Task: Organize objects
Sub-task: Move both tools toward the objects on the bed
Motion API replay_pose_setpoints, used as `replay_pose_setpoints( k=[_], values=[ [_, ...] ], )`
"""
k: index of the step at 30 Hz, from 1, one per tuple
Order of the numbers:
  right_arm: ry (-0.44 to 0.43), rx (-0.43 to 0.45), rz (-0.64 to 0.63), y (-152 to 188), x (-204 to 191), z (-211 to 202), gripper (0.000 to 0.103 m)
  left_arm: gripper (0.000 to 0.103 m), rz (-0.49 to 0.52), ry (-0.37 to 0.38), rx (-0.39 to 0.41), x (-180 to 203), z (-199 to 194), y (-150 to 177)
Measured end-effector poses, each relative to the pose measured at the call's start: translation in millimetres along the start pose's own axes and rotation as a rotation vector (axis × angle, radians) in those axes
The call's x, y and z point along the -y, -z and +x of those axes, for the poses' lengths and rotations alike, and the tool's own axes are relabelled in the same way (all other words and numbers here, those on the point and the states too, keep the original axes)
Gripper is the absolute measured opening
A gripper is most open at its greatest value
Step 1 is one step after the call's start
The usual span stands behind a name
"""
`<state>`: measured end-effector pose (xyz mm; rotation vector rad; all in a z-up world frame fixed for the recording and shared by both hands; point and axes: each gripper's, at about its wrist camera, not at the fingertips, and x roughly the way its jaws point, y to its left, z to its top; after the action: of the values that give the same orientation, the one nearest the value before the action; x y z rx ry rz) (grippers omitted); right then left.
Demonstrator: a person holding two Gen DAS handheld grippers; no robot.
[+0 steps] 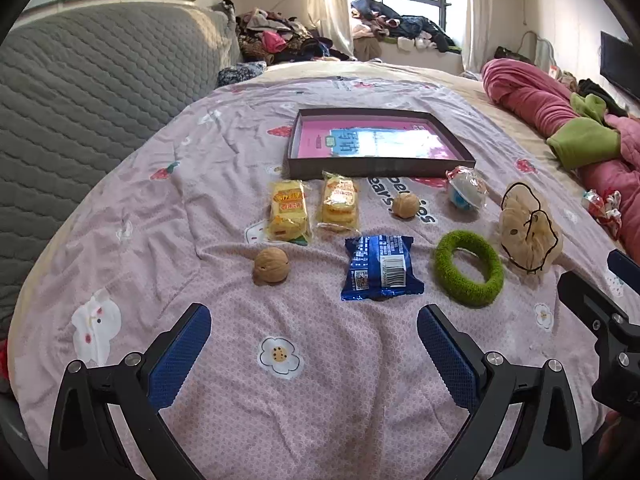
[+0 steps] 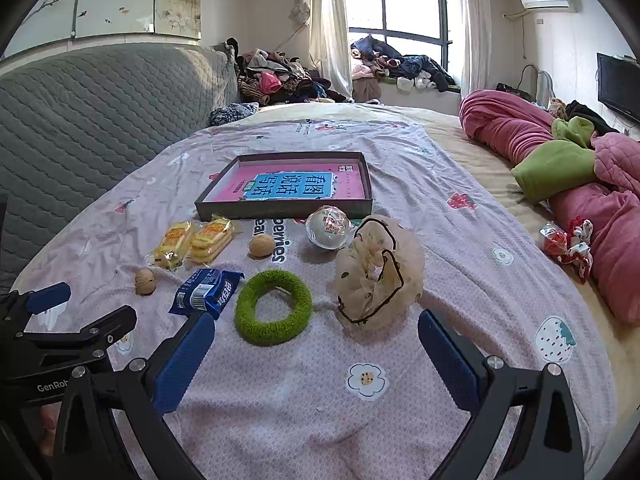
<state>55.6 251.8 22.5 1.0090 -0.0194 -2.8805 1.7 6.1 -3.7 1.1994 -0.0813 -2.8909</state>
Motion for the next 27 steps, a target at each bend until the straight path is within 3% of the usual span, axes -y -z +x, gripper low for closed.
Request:
replay_pose_setpoints(
  k=[27],
  values=[
    [0.002, 0.022, -0.049, -1.5, -10.3, -7.5, 0.103, 0.103, 0.016, 0.001, 0.017, 1.4, -8.9, 2.4]
  ],
)
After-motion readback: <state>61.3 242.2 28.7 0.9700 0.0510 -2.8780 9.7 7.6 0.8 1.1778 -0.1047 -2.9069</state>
